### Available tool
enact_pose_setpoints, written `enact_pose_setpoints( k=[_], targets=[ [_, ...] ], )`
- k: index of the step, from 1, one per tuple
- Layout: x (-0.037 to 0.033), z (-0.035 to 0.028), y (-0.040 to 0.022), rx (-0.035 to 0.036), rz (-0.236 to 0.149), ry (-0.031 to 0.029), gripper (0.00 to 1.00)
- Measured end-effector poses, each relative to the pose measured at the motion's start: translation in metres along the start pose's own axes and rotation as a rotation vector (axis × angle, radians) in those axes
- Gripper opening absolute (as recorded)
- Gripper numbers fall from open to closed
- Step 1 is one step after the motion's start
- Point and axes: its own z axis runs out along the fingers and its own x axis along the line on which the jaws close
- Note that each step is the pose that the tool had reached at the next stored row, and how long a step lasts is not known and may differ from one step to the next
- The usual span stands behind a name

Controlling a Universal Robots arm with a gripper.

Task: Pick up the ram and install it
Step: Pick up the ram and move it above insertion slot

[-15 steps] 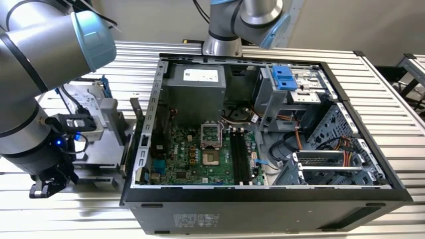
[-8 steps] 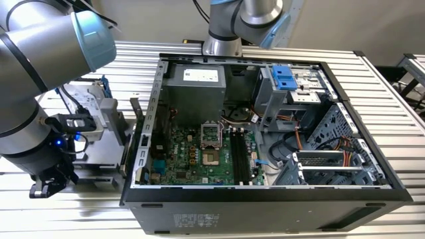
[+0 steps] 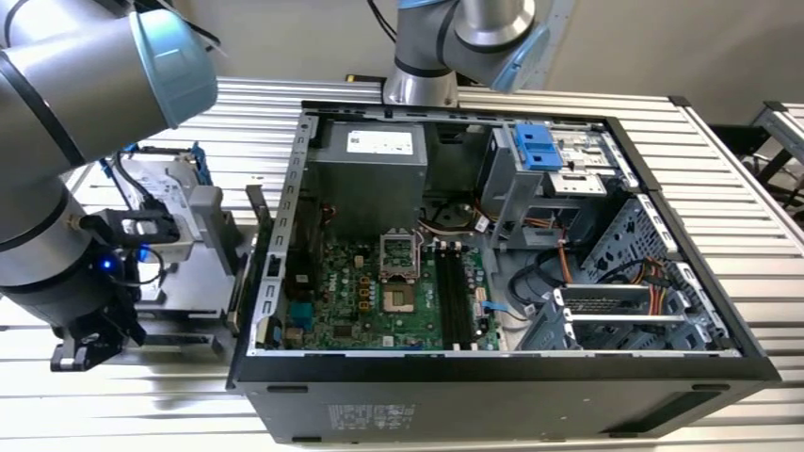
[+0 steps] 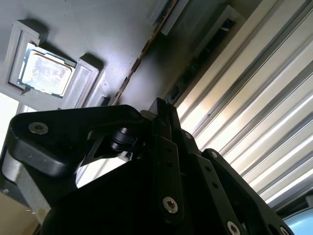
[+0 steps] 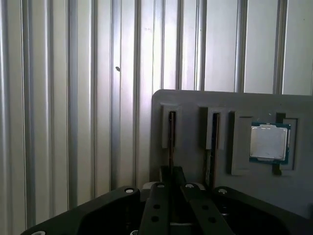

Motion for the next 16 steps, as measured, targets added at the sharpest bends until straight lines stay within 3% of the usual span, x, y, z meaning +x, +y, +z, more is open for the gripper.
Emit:
enact_pose_setpoints(
  k=[16],
  targets=[
    [-0.0011, -0.0239, 0.0009, 0.0001, 0.0, -0.0001, 0.0]
  ],
)
